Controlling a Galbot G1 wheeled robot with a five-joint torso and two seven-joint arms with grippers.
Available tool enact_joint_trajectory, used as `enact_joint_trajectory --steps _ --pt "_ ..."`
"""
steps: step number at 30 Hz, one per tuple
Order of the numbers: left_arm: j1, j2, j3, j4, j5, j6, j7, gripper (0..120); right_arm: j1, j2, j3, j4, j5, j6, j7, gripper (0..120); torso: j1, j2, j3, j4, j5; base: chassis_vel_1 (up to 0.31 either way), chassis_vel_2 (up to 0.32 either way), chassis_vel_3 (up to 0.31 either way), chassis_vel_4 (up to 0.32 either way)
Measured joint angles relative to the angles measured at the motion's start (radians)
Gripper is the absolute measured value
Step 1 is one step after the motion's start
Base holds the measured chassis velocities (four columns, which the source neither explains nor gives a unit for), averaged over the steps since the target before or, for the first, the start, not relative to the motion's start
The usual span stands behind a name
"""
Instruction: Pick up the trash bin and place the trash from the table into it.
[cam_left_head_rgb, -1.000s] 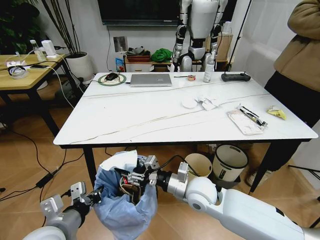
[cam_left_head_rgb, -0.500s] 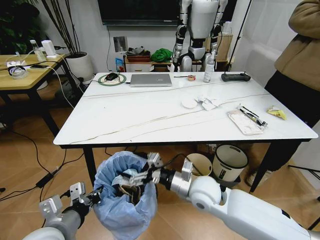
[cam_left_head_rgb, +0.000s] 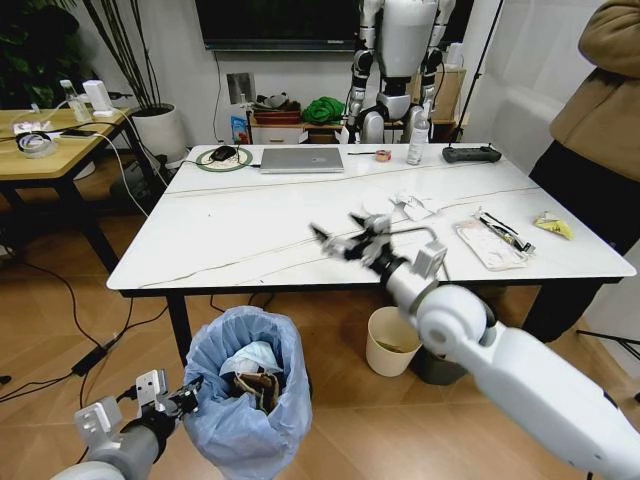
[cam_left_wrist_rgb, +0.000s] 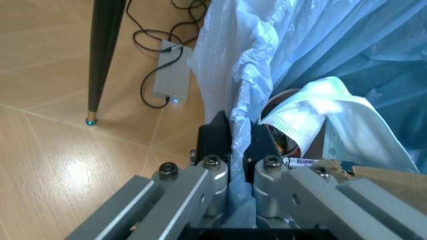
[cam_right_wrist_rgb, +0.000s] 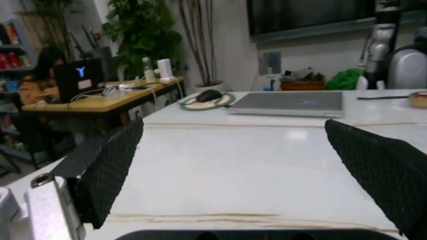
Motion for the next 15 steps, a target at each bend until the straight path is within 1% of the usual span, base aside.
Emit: enact_joint_trajectory --steps 3,7,12,15 --pt "0.001 -0.001 0.000 -0.005 0.002 0.000 0.001 0 0.029 0.003 0.021 -0.050 0.004 0.000 0.014 100 0.000 0.000 0.000 0.0001 -0.0001 0.000 0.000 0.000 0.000" --pt "0.004 -0.005 -0.005 -0.008 0.002 -0.002 0.002 0 0.032 0.016 0.054 -0.086 0.026 0.004 0.039 100 0.000 0.000 0.000 0.0001 0.0000 0.000 0.000 0.000 0.000" --pt "0.003 -0.009 -0.005 -0.009 0.003 -0.003 0.003 0 0.034 0.018 0.084 -0.139 0.016 0.004 0.028 100 0.000 0.000 0.000 0.0000 0.0000 0.000 0.000 0.000 0.000" --pt "0.000 -0.008 -0.003 -0.005 0.004 -0.003 0.003 0 0.063 0.017 0.075 -0.191 0.020 -0.010 0.019 100 0.000 0.000 0.000 -0.0002 0.0000 0.000 0.000 0.000 0.000"
